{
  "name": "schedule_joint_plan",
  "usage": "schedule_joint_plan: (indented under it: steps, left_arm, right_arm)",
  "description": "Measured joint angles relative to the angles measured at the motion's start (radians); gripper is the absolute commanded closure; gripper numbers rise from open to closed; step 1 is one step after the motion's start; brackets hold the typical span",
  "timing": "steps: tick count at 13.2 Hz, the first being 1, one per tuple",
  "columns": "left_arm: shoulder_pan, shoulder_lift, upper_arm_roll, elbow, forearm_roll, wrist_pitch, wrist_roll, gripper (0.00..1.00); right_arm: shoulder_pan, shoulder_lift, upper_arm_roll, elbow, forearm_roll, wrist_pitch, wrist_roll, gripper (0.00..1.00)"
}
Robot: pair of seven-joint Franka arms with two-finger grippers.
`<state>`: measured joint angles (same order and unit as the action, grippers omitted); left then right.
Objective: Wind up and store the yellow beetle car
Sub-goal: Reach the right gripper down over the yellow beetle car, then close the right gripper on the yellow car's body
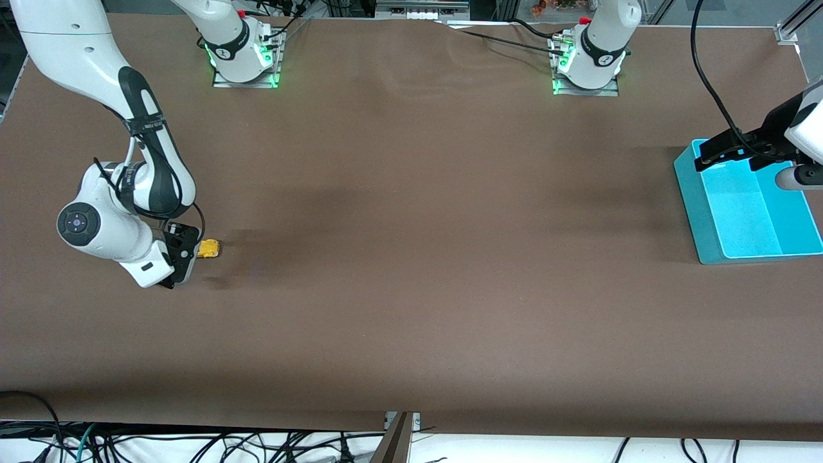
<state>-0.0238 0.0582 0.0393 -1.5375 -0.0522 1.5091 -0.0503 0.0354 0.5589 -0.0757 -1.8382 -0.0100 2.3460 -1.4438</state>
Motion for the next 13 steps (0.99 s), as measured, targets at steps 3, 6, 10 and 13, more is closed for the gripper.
schedule_joint_plan:
  steps: [3, 6, 10, 13]
  left_arm:
    - [0.0, 0.0, 0.0, 0.0, 0.0, 0.0, 0.0, 0.0]
    - [0.0, 0.0, 0.0, 0.0, 0.0, 0.0, 0.0, 0.0]
    - [0.0, 0.0, 0.0, 0.0, 0.0, -0.001, 0.0, 0.0]
    - [0.0, 0.0, 0.0, 0.0, 0.0, -0.001, 0.0, 0.0]
  right_arm:
    - [-0.022, -0.002, -0.001, -0.046, 0.0, 0.058, -0.048, 0.01]
    - [-0.022, -0.008, -0.001, -0.088, 0.0, 0.088, -0.051, 0.01]
    - [-0.022, -0.037, 0.0, -0.138, 0.0, 0.114, -0.056, 0.23]
    - [-0.022, -0.062, 0.0, -0.162, 0.0, 0.119, -0.065, 0.59]
